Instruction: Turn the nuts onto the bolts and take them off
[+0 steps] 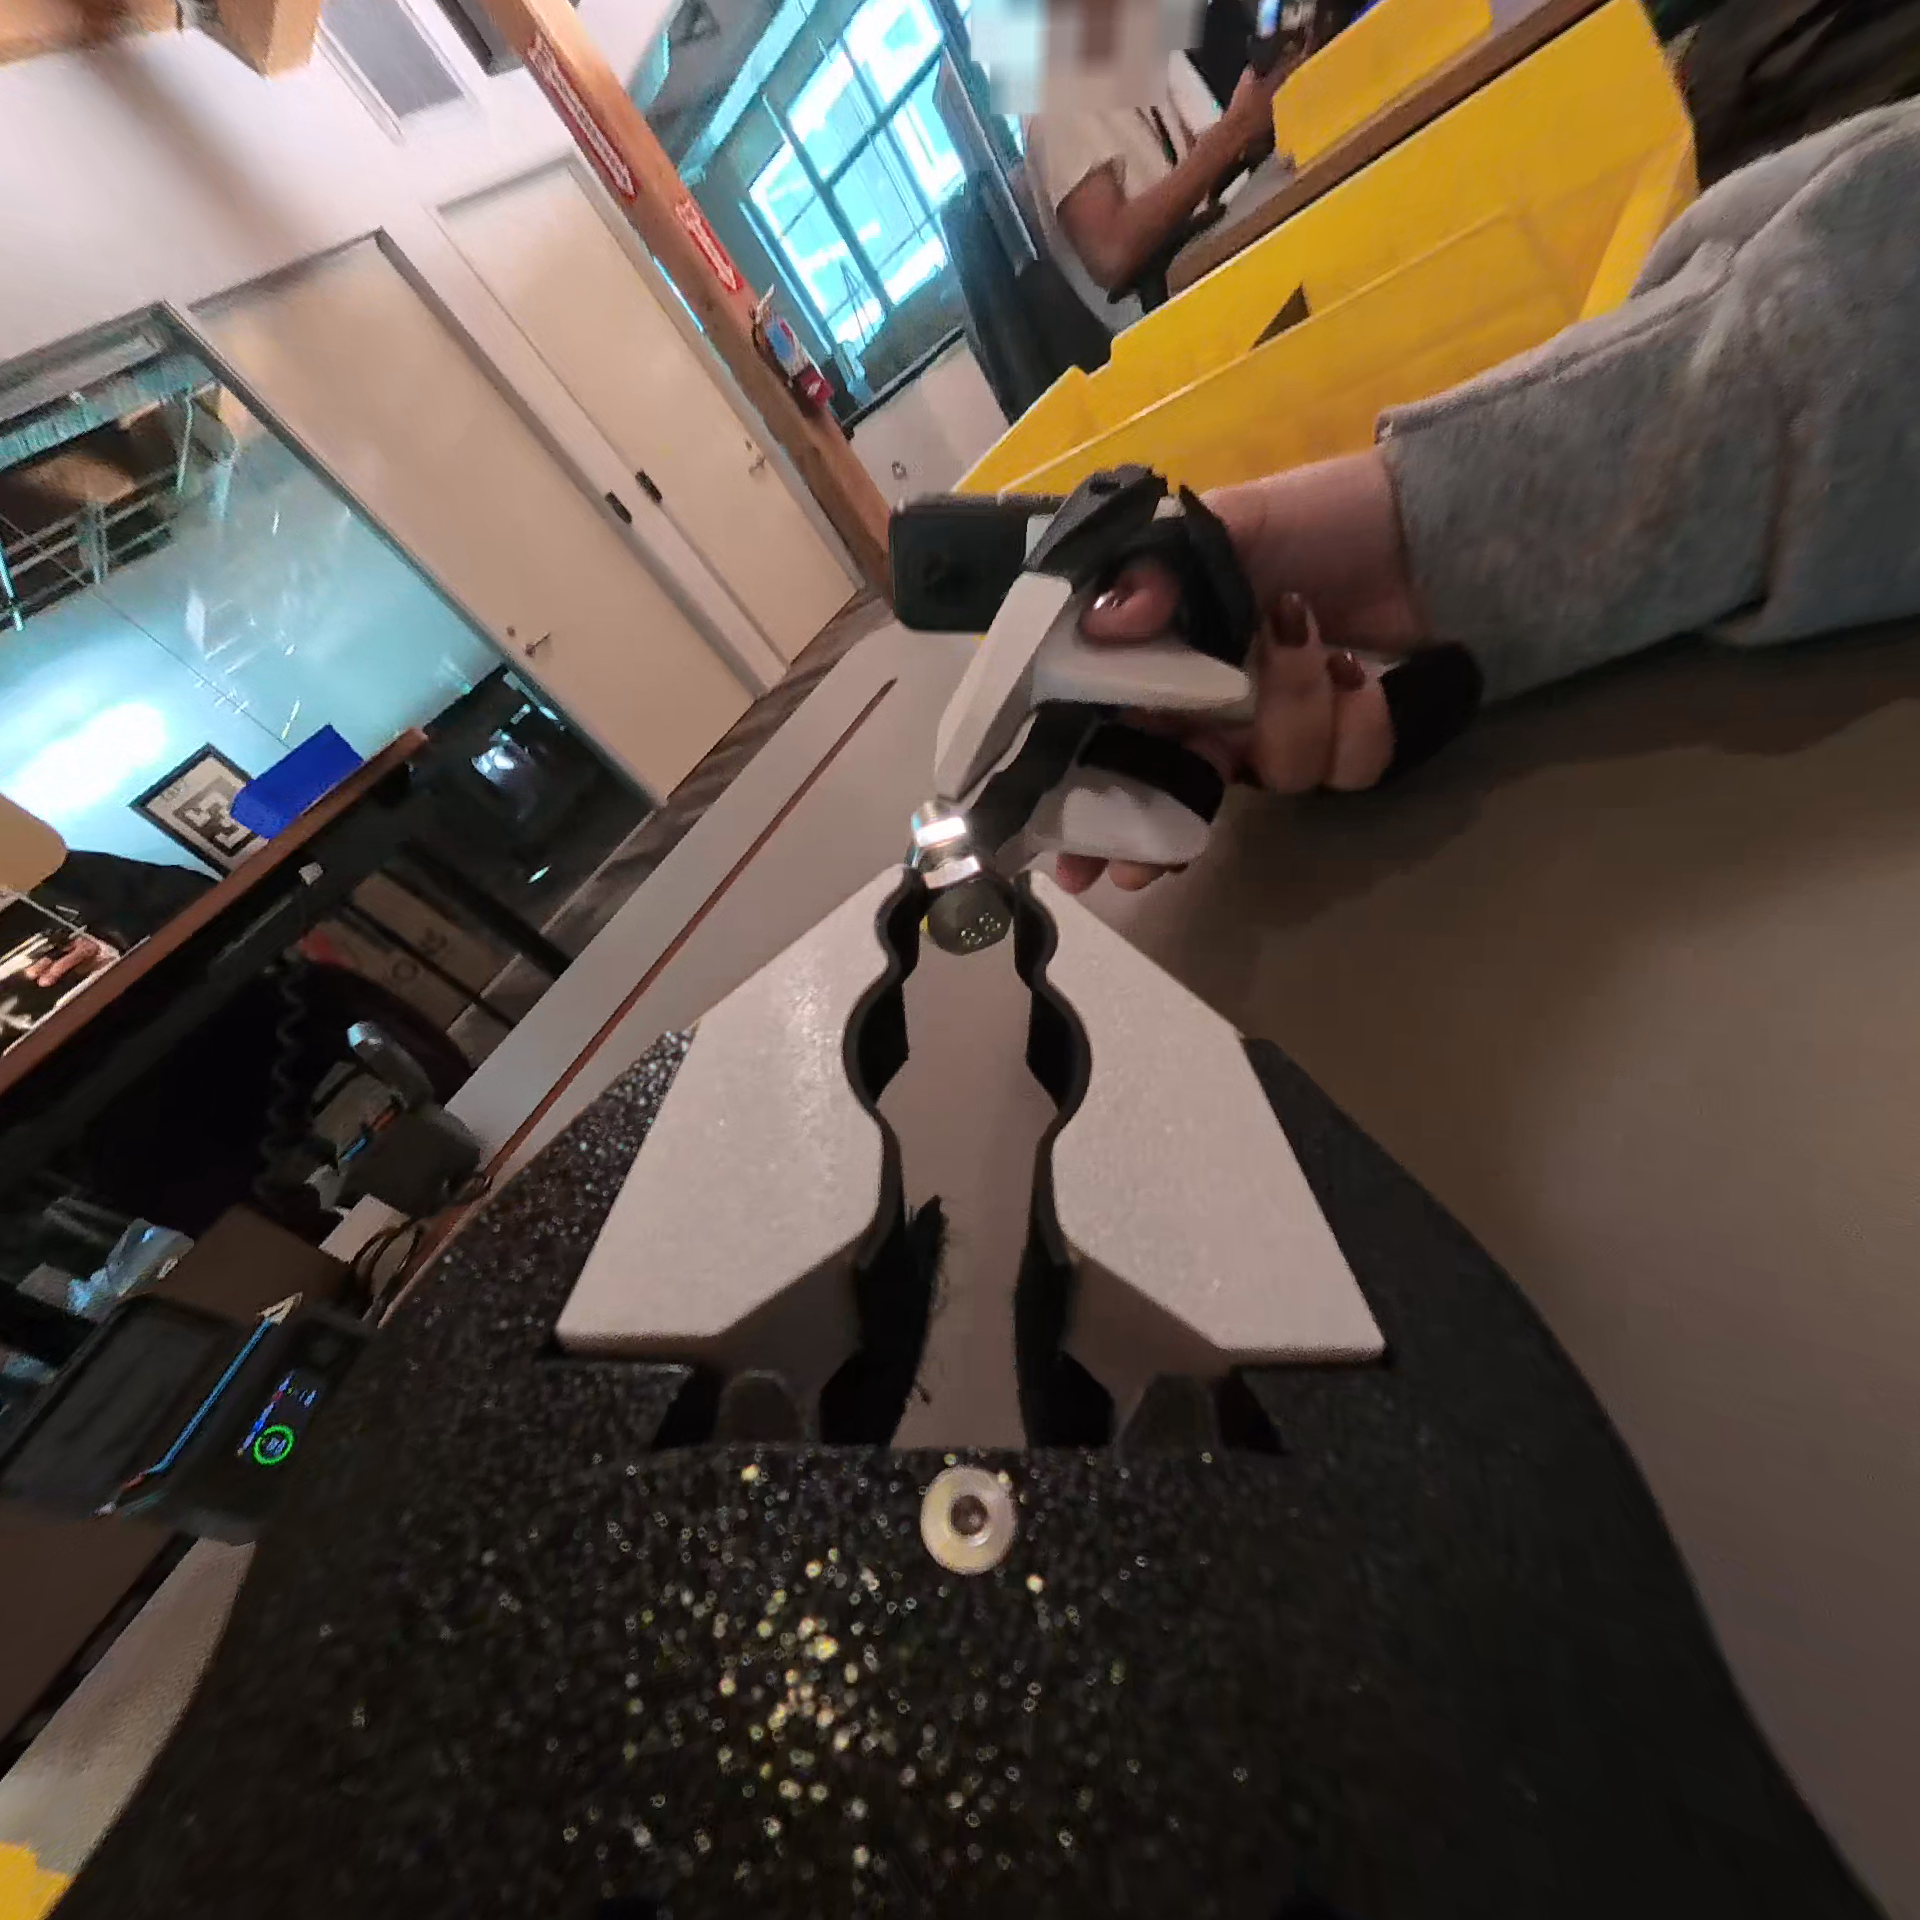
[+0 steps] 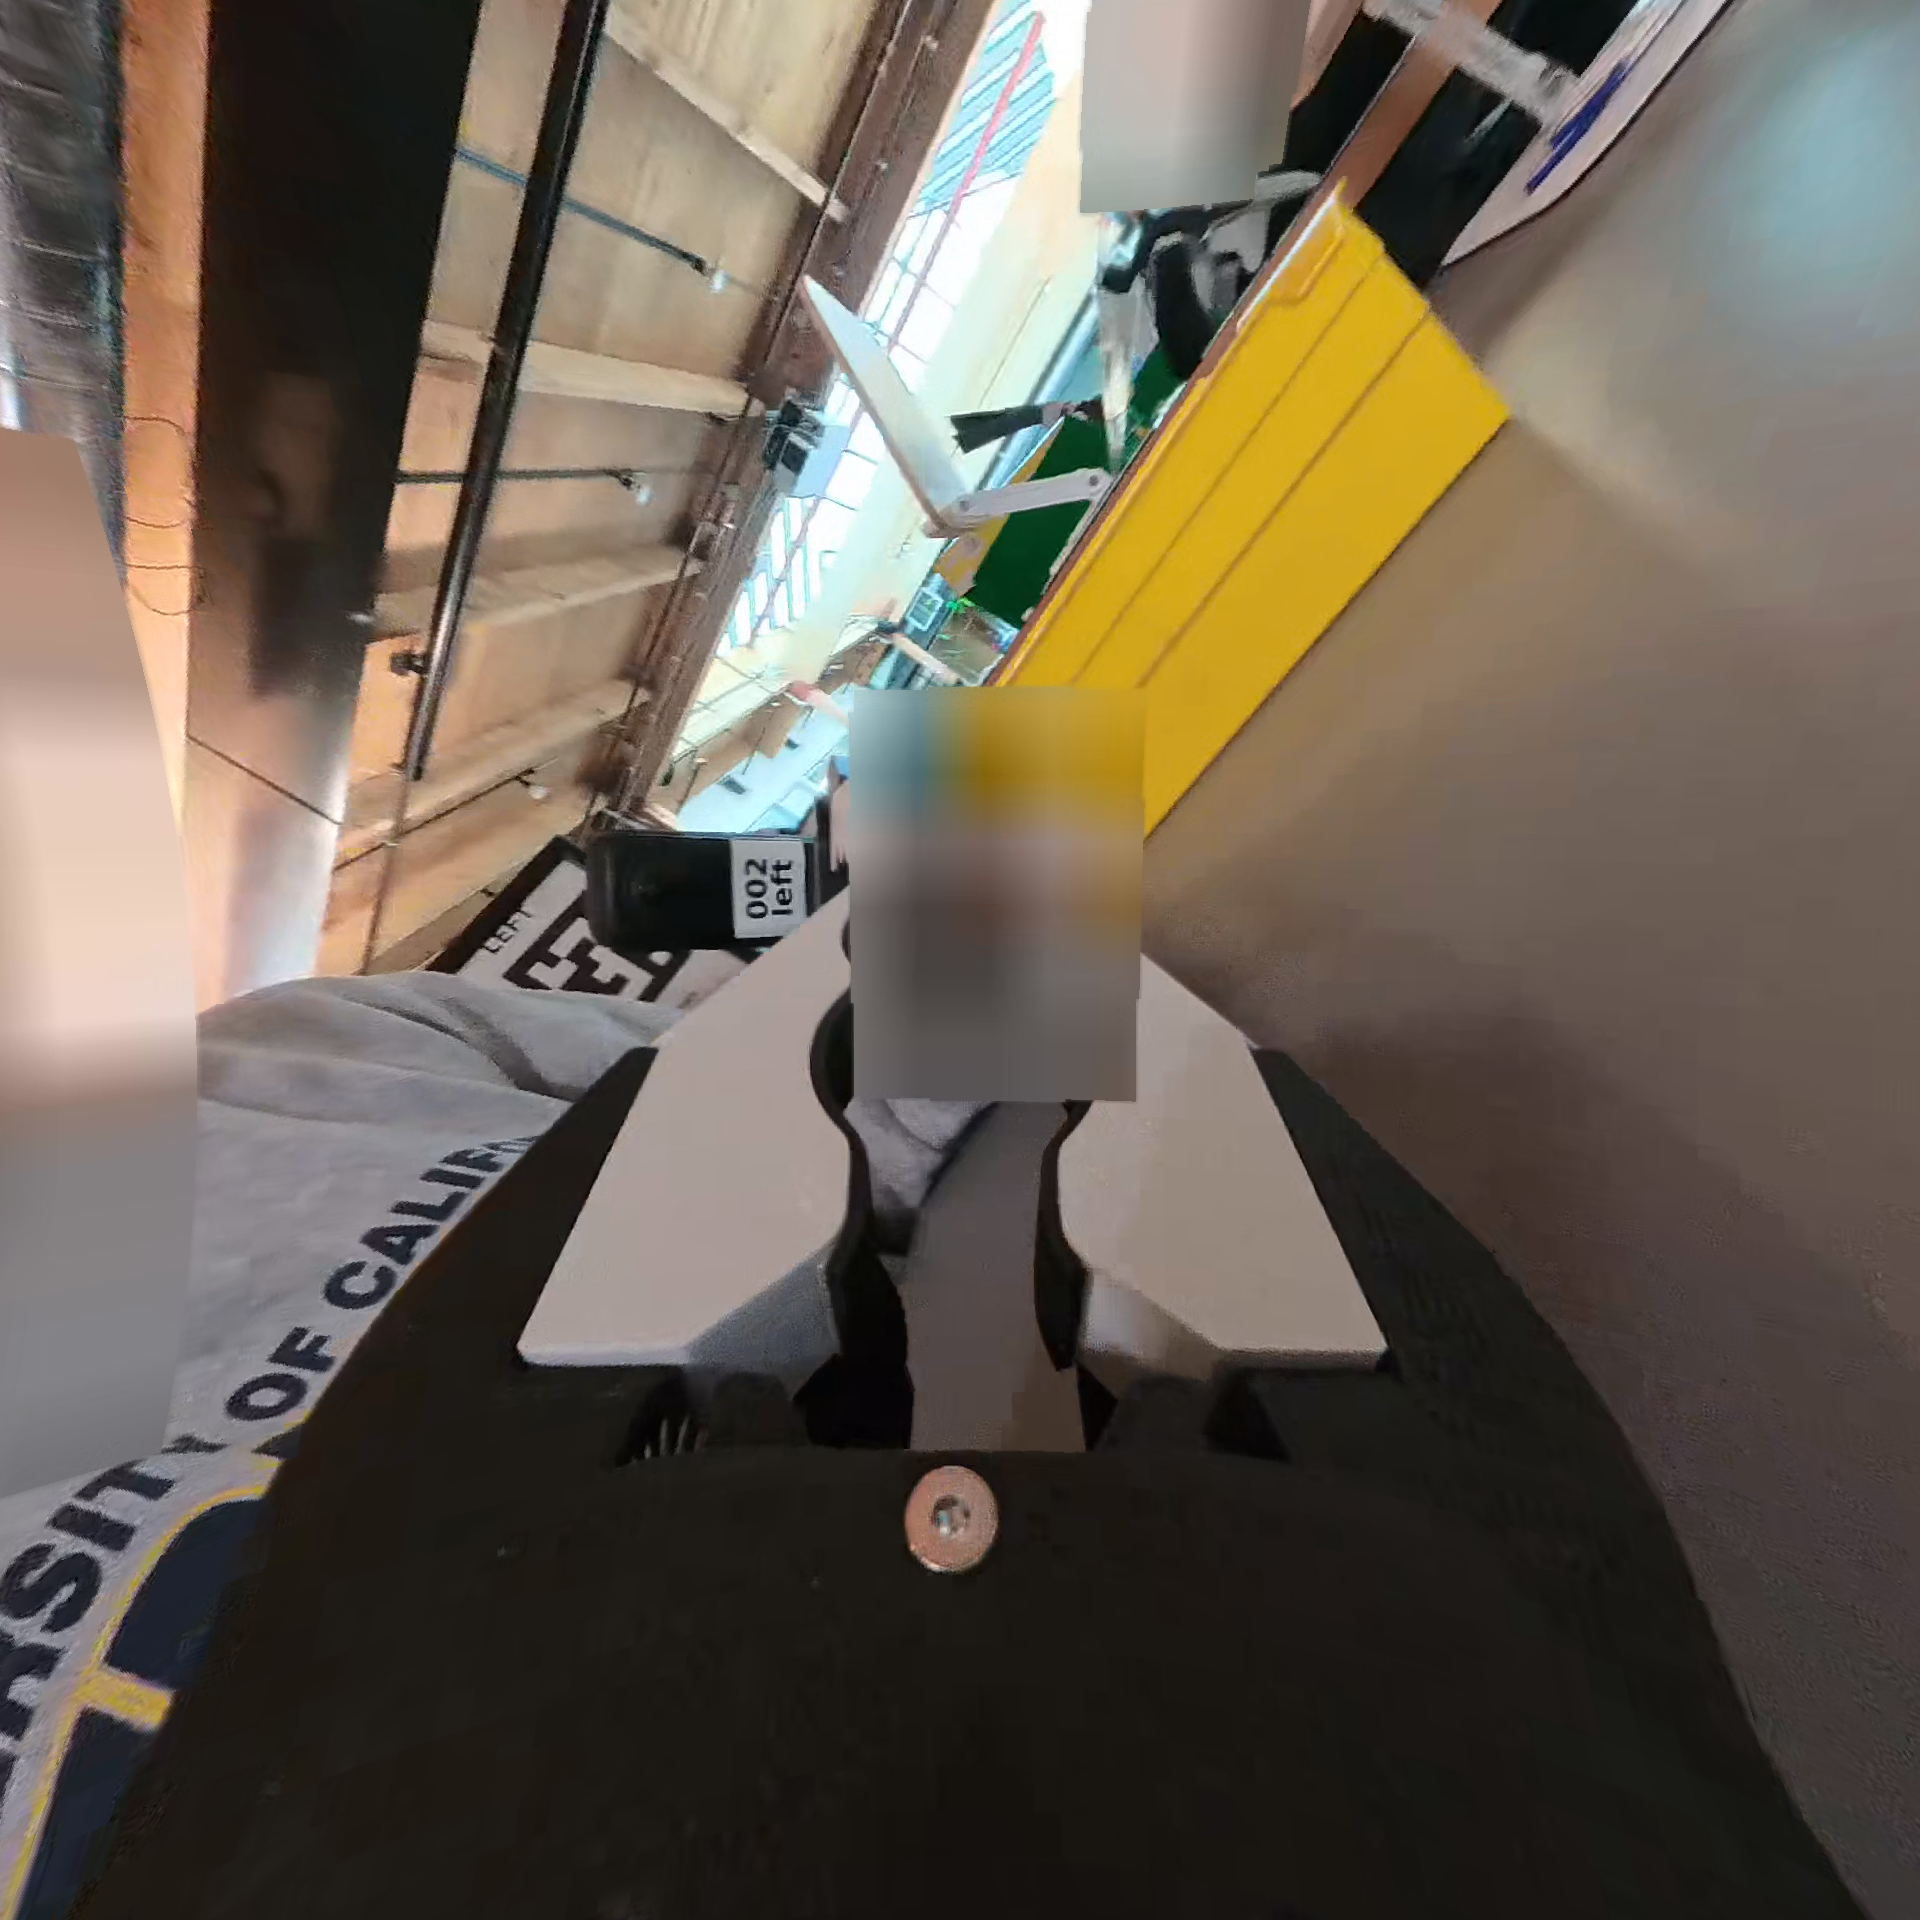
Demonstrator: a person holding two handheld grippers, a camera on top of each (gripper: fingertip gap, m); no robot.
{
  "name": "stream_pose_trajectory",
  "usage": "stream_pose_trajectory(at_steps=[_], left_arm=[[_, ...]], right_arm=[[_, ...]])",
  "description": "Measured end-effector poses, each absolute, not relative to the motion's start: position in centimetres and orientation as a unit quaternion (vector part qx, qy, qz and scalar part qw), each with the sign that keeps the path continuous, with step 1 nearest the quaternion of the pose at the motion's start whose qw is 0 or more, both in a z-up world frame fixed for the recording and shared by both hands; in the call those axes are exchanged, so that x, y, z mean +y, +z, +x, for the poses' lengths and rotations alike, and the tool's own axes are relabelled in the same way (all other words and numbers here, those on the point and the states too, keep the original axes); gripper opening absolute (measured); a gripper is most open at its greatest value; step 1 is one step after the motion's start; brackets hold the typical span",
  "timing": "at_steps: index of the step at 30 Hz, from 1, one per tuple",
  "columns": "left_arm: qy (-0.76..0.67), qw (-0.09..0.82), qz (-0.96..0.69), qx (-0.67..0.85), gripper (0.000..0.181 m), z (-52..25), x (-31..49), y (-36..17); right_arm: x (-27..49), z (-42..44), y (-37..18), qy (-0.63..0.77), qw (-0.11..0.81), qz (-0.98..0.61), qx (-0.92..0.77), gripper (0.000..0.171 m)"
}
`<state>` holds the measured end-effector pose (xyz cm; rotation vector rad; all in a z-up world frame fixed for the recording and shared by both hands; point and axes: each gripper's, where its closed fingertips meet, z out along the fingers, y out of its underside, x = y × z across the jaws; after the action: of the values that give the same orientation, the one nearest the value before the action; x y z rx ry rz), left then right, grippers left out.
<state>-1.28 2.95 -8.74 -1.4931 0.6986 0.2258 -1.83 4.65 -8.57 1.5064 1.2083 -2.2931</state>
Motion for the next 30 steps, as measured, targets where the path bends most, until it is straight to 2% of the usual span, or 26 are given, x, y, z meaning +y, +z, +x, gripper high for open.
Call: stream_pose_trajectory(at_steps=[4,7,10,14,20,25,30], left_arm=[[0.09,0.681,-0.653,0.319,0.016,-0.6,2.8,-8.5],[0.085,0.68,-0.658,0.313,0.016,-0.7,2.9,-8.7],[0.058,0.674,-0.683,0.275,0.018,-1.0,3.4,-9.4],[-0.009,0.661,-0.714,0.233,0.041,-0.8,3.9,-10.2],[-0.058,0.639,-0.733,0.227,0.028,-0.5,3.8,-10.8],[-0.058,0.621,-0.741,0.248,0.017,0.1,3.8,-11.6],[-0.057,0.61,-0.748,0.254,0.021,0.3,3.9,-12.1]], right_arm=[[3.7,-1.6,-7.8,-0.78,0.106,0.479,0.388,0.015],[3.8,-1.7,-7.8,-0.78,0.087,0.476,0.398,0.007],[4.1,-1.9,-8.2,-0.764,0.027,0.476,0.435,0.007],[3.6,-1.9,-8.7,-0.713,-0.094,0.445,0.534,0.008],[3.2,-1.5,-8.7,-0.671,-0.186,0.396,0.599,0.008],[2.7,-1.1,-9.2,-0.644,-0.207,0.373,0.635,0.008],[2.7,-1.1,-9.4,-0.637,-0.218,0.365,0.643,0.007]])
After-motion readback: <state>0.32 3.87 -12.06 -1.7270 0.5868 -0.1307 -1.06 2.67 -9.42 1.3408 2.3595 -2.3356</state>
